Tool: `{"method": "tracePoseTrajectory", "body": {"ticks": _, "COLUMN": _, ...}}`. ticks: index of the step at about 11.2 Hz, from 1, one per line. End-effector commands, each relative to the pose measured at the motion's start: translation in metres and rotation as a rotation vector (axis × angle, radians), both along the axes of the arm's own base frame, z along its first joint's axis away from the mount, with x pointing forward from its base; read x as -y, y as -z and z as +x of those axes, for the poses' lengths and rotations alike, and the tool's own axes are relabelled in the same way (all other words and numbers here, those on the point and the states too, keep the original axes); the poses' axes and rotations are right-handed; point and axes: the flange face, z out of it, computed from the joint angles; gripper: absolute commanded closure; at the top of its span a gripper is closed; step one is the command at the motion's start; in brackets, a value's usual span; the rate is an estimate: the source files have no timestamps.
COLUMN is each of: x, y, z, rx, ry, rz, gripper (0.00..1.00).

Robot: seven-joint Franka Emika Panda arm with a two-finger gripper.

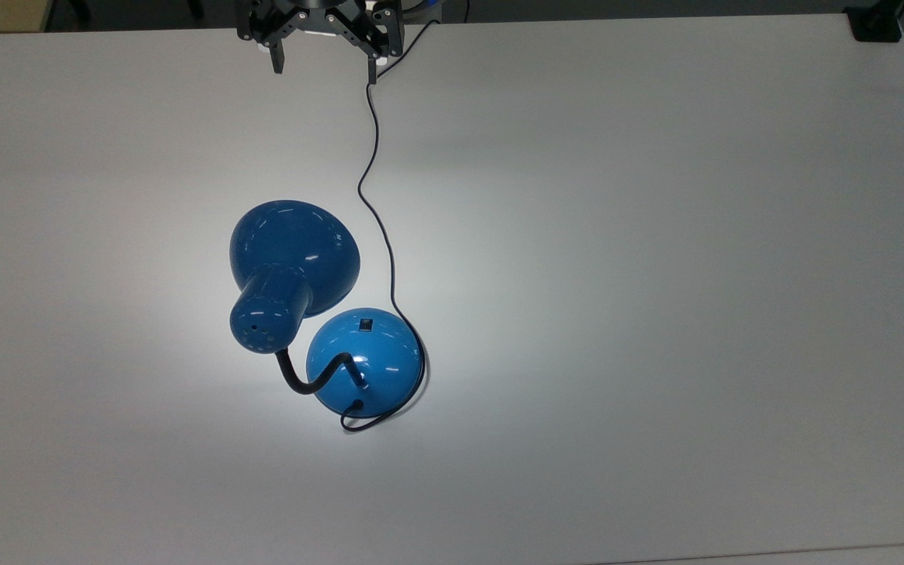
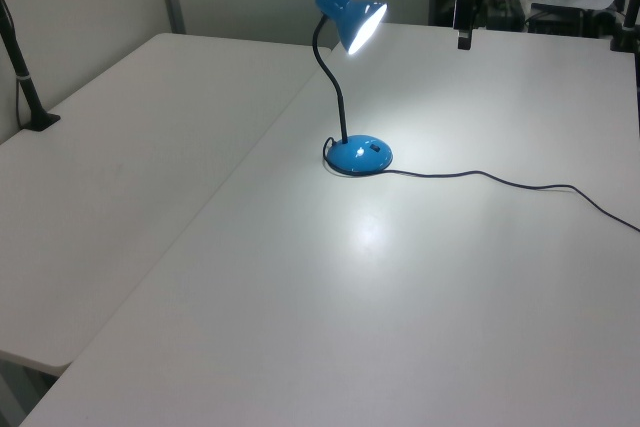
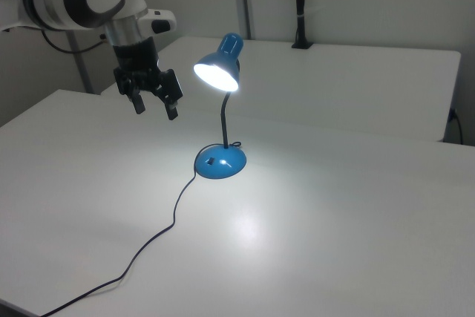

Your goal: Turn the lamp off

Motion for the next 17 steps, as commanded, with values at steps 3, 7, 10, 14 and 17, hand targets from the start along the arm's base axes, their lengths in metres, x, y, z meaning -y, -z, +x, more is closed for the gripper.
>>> {"method": "tracePoseTrajectory", "body": {"ticks": 3, "x": -0.0015, "y": 0.0017, "z": -0.0043, "rx": -0.024, "ry": -0.019, "rz": 0.016, "gripper": 0.00}}
{"method": "tracePoseTrajectory", "body": {"ticks": 7, "x": -0.0015, "y": 0.0026, "z": -0.0039, "rx": -0.025, "ry": -0.021, "rz": 0.016, "gripper": 0.00}}
{"method": "tracePoseTrajectory", "body": {"ticks": 10, "x": -0.0023, "y": 0.0027, "z": -0.0041, "rx": -0.027, "ry": -0.022, "rz": 0.016, "gripper": 0.00}}
{"method": "tracePoseTrajectory", "body": {"ticks": 14, "x": -0.0023, "y": 0.0029, "z": -0.0042, "rx": -0.030, "ry": -0.051, "rz": 0.016, "gripper": 0.48}}
{"method": "tracePoseTrajectory", "body": {"ticks": 17, "x": -0.0023, "y": 0.0036, "z": -0.0044, "rx": -0.032, "ry": -0.057, "rz": 0.016, "gripper": 1.00}}
